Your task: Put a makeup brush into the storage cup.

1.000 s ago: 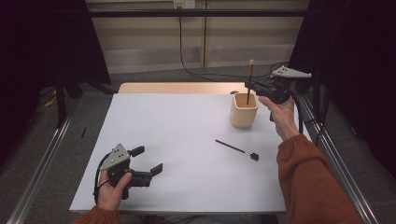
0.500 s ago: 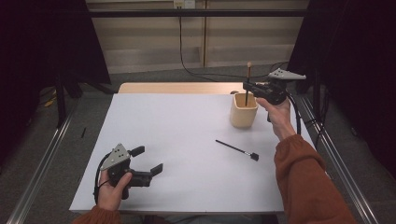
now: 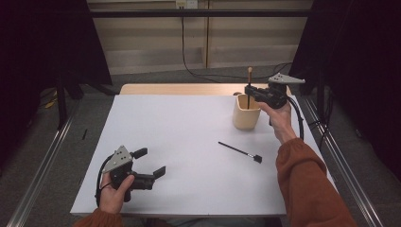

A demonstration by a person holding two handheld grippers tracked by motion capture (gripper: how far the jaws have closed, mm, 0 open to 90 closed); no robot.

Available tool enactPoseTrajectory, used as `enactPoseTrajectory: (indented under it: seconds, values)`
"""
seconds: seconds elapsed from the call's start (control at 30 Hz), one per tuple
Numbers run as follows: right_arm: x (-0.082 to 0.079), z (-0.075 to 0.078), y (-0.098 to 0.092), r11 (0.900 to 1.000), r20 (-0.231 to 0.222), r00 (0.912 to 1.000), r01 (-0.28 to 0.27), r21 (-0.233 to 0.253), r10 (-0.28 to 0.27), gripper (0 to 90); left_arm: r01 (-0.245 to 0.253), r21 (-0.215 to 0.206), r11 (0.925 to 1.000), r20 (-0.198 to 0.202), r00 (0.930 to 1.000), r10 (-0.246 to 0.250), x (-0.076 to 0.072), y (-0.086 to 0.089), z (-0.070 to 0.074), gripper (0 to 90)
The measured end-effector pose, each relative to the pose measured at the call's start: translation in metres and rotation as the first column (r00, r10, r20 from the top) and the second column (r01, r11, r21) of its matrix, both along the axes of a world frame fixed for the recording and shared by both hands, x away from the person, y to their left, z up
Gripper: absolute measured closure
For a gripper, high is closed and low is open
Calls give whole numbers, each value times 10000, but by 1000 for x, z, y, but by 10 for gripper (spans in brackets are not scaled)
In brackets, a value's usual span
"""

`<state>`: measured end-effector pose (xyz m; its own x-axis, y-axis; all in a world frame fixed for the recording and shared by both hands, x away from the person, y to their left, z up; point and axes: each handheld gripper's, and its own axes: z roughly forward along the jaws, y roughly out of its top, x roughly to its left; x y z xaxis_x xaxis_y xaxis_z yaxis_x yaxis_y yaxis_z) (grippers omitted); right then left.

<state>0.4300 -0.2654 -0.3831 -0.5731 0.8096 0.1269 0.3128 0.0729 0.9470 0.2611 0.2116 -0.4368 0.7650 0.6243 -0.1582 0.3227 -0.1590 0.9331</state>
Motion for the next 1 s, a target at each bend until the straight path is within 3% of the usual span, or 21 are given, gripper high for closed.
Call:
enactPoseTrajectory:
  seconds: [0.47, 0.83, 1.0]
  values:
    - [-6, -28, -5, 9998, -309, 9995, 85, 159, -80, 830, 0, 62, 10000, -31, 10000, 0, -1, -2, 0, 22]
    - [-7, -29, -5, 9997, -383, 9993, 26, 223, -17, 819, 37, 82, 10000, -77, 10000, -36, -1, -3, 0, 22]
    - [-8, -29, -7, 9997, -410, 9992, 26, 235, -17, 686, 72, 139, 9999, -60, 10000, -71, -1, -2, -1, 22]
